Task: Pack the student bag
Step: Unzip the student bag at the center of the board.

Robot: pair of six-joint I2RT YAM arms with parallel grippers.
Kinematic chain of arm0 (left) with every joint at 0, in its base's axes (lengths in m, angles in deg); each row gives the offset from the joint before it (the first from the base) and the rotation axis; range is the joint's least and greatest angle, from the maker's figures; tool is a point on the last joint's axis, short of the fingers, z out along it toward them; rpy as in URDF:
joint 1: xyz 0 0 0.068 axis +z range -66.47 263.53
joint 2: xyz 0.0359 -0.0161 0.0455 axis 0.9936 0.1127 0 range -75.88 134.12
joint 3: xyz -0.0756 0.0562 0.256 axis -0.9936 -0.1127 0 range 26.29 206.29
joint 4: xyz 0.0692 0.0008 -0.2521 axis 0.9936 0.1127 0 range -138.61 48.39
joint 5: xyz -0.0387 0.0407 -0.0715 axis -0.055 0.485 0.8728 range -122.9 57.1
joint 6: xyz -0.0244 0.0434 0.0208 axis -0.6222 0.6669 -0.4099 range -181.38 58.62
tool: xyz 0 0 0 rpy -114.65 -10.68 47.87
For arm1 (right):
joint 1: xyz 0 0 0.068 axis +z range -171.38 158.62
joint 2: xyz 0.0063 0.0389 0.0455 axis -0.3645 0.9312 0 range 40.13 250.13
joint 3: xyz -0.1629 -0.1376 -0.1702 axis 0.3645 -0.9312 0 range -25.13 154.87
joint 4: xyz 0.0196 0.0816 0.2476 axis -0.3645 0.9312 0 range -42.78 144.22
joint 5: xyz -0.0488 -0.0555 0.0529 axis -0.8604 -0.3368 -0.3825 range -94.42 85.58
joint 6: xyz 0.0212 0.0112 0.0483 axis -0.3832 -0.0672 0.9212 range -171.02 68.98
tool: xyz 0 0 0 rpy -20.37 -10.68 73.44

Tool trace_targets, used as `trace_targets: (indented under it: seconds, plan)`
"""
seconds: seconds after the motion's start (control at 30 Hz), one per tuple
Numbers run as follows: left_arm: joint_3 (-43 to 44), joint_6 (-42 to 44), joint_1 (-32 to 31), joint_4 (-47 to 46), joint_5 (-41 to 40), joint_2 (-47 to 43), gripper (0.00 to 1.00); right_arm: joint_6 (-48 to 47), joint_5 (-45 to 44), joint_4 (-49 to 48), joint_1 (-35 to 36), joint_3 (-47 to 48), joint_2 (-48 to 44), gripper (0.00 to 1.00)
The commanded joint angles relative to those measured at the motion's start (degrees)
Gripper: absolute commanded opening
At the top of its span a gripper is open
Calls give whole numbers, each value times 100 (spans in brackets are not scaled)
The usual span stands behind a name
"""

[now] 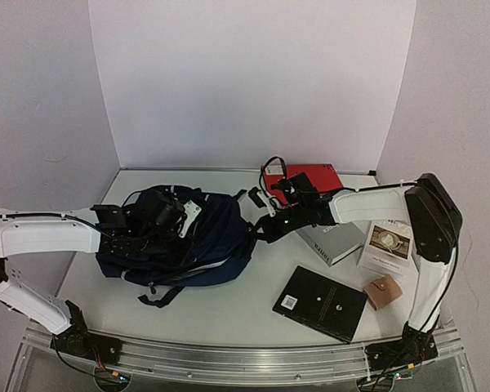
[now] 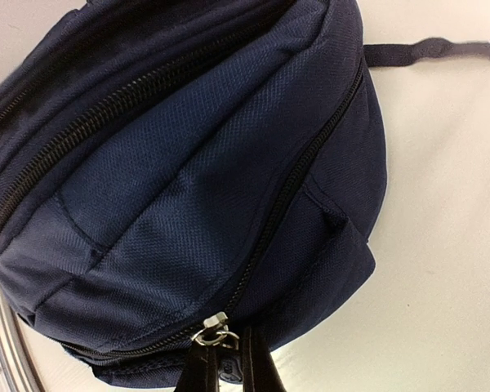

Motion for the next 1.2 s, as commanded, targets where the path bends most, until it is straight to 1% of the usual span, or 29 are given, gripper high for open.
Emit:
trace_targets:
  seconds: [0.0,0.03,0.07,0.17,0.2,0.23,0.3,0.4,0.5,0.57,0.7,0.77,0.8,0.97,1.1,1.17]
  plan:
    - [216,95,-74,415,-88,-313,1,178,224,-180,-348,348,-163,0]
    - [242,32,-74,358,-159,-305,3,242,311,-213,-345,274,-240,0]
    - [300,-29,-74,278,-185,-290,10,309,376,-262,-341,192,-322,0]
    - [468,-87,-78,-181,23,-151,42,502,510,-472,-329,-223,-538,0]
    - [548,-85,-93,-374,80,-57,51,560,552,-608,-329,-368,-591,0]
    - [625,-62,-111,-535,131,54,58,615,583,-704,-330,-487,-625,0]
    - [877,28,-186,-779,230,317,67,733,613,-893,-332,-679,-678,0]
    - [1269,73,-262,-937,229,830,75,905,618,-1125,-333,-904,-783,0]
    - [1485,3,-271,-1055,240,1254,86,1041,611,-1318,-329,-1069,-929,0]
    - [1593,-35,-293,-1090,290,1489,90,1093,601,-1390,-332,-1135,-1016,0]
    - [1674,-44,-363,-1293,421,1836,93,1101,590,-1416,-329,-1204,-1131,0]
    - [1727,-33,-384,-1374,405,2011,98,1102,624,-1419,-332,-1213,-1141,0]
    - [1763,-32,-391,-1391,361,2110,100,1106,643,-1424,-330,-1218,-1142,0]
    - [2110,19,-412,-1332,-355,2604,100,1116,698,-1451,-333,-1259,-1175,0]
    - [2353,-9,-426,-1146,-1267,2870,100,1115,698,-1460,-332,-1309,-1271,0]
    - [2365,-46,-425,-1127,-1538,2895,100,1116,702,-1460,-329,-1346,-1319,0]
